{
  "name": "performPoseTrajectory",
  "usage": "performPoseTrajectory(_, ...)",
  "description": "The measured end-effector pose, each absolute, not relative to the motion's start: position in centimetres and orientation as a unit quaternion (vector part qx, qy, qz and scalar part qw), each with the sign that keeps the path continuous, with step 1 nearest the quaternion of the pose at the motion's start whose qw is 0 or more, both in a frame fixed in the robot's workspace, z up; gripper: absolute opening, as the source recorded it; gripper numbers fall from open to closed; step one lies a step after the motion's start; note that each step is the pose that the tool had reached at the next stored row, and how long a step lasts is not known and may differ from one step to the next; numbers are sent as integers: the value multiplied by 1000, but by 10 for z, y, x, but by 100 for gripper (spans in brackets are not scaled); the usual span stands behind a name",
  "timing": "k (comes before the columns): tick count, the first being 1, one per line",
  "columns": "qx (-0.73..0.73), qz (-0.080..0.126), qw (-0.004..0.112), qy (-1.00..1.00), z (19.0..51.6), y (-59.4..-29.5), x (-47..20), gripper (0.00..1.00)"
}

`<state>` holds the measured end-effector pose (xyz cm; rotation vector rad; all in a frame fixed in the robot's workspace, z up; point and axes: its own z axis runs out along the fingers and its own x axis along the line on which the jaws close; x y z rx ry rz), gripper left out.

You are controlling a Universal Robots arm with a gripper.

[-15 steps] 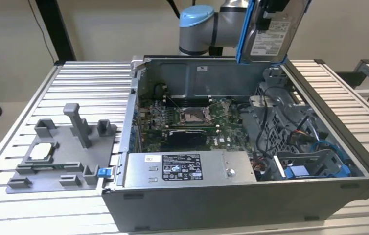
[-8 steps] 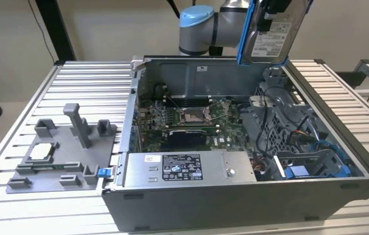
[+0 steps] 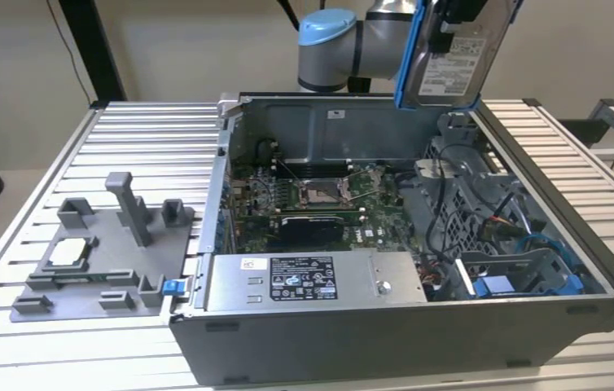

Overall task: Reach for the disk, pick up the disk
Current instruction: 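Pick up the disk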

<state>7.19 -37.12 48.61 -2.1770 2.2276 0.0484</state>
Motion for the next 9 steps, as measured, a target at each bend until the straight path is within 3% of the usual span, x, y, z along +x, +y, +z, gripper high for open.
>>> performPoseTrajectory(9, -699, 16, 13, 715, 486, -385, 72, 0)
